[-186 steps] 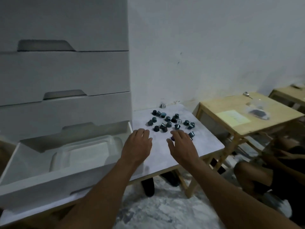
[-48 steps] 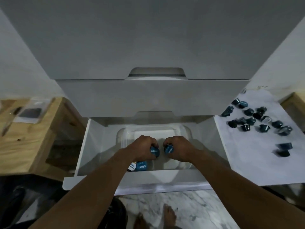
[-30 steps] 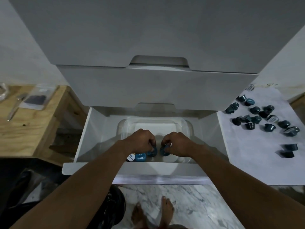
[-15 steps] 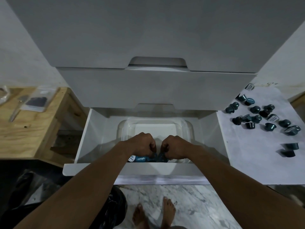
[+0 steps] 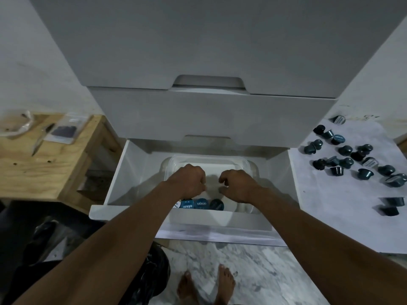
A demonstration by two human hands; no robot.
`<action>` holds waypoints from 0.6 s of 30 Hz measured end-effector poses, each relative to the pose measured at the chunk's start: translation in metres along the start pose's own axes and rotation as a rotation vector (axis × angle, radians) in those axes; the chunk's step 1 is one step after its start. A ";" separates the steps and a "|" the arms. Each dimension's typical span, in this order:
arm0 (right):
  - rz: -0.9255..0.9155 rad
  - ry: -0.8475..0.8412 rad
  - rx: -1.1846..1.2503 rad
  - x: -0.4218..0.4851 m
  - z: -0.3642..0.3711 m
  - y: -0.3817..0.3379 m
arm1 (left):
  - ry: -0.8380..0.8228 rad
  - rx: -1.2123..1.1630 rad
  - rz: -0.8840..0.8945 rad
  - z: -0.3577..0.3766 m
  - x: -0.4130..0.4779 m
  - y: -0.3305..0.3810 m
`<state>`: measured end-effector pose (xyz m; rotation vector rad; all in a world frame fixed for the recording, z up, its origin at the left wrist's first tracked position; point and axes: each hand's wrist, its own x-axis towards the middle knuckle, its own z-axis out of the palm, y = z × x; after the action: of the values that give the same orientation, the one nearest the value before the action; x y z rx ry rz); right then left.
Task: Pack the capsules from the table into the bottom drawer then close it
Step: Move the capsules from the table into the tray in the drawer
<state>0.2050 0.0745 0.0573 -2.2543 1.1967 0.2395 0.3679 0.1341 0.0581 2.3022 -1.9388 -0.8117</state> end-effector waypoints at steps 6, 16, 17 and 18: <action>-0.026 0.292 -0.074 -0.020 -0.020 0.000 | 0.317 0.220 -0.048 -0.006 -0.019 0.030; -0.007 0.758 -0.114 -0.100 -0.026 0.001 | 0.746 0.366 0.326 -0.004 -0.052 0.071; 0.003 0.789 -0.112 -0.110 -0.025 0.003 | 0.767 0.363 0.359 -0.003 -0.054 0.075; 0.012 0.818 -0.118 -0.119 -0.025 0.007 | 0.804 0.363 0.397 -0.003 -0.056 0.080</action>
<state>0.1275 0.1412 0.1234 -2.5253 1.6077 -0.6930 0.2904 0.1674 0.1087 1.8102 -2.0780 0.4708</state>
